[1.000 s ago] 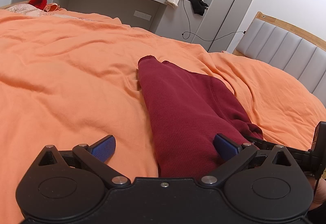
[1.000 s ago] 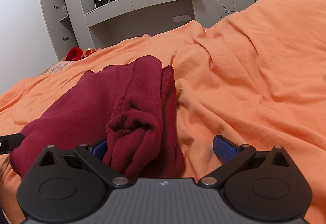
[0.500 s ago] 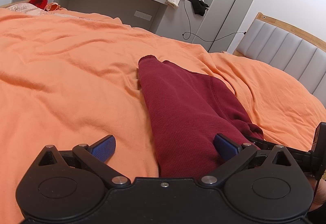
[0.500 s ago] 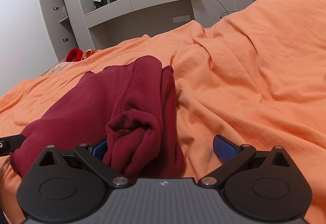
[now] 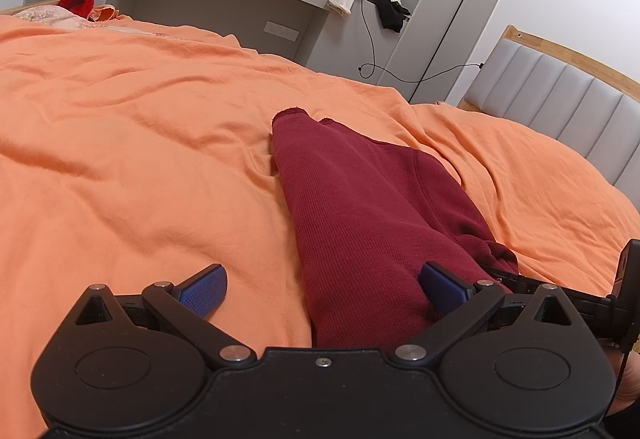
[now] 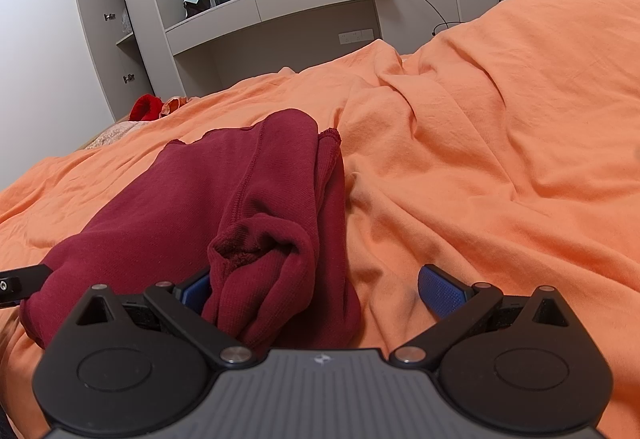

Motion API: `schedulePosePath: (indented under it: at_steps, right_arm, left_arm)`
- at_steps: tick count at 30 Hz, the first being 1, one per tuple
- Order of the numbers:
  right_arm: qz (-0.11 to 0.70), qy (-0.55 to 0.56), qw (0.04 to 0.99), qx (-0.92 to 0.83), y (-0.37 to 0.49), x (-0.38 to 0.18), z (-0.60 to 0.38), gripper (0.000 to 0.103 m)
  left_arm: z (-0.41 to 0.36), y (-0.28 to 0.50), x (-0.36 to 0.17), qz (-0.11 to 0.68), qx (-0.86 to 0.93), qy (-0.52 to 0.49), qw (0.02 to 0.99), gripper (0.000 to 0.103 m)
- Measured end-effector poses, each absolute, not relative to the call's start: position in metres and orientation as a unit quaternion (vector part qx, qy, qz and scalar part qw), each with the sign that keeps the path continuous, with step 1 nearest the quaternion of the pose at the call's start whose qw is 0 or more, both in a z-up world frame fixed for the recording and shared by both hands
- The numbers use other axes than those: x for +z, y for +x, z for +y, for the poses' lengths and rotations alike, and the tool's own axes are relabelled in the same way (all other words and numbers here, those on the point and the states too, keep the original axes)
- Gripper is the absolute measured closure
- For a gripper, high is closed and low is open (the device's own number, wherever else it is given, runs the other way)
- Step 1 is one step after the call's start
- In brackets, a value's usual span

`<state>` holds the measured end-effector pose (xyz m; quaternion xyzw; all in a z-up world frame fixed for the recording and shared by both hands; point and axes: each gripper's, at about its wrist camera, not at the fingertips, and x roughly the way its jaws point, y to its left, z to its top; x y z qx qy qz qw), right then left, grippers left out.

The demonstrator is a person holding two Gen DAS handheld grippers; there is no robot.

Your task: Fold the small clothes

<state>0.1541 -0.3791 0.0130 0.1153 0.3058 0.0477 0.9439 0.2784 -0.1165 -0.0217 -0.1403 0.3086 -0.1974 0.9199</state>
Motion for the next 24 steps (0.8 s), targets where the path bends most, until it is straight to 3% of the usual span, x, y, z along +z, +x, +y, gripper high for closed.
schedulePosePath:
  at_steps: [5, 12, 24]
  right_arm:
    - [0.311, 0.151, 0.937, 0.048, 0.157, 0.025, -0.387, 0.000]
    - [0.280, 0.310, 0.904, 0.089, 0.172, 0.029, -0.406, 0.000]
    - [0.311, 0.388, 0.866, 0.058, 0.219, -0.007, -0.411, 0.000]
  left_arm:
    - [-0.117, 0.279, -0.024, 0.310, -0.196, -0.142, 0.919, 0.000]
    - [-0.117, 0.279, -0.026, 0.311, -0.195, -0.143, 0.919, 0.000]
    - [-0.118, 0.279, -0.027, 0.304, -0.199, -0.131, 0.922, 0.000]
